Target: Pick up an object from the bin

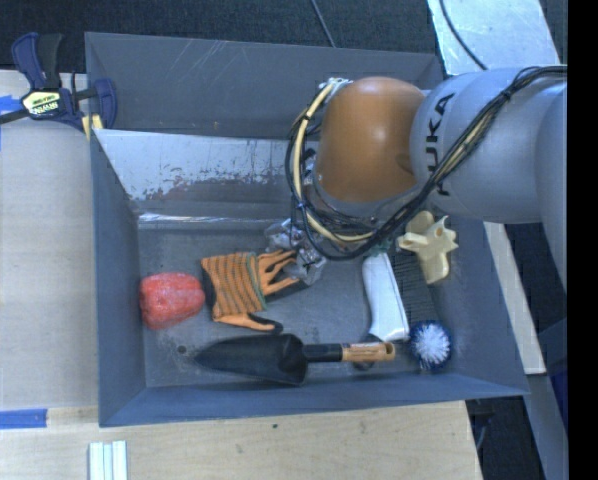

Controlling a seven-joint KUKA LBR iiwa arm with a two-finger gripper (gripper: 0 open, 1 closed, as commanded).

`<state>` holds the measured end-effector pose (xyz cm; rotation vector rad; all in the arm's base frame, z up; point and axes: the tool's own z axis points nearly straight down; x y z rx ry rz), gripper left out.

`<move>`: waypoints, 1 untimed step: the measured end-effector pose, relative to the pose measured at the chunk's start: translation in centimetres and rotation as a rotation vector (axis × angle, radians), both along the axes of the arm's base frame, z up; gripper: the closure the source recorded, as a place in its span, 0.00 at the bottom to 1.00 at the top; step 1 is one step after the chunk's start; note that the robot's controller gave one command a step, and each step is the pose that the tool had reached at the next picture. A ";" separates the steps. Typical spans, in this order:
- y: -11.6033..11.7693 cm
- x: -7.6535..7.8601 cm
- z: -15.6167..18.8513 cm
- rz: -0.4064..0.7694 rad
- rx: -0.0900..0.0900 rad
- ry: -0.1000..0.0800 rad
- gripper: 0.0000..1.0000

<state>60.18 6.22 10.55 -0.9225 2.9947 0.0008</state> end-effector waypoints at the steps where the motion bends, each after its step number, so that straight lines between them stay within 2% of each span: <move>1: 0.0 0.1 3.5 -0.001 0.001 -0.003 1.00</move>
Offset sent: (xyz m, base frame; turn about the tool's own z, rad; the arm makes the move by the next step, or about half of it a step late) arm 0.0010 0.0002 0.0434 0.0010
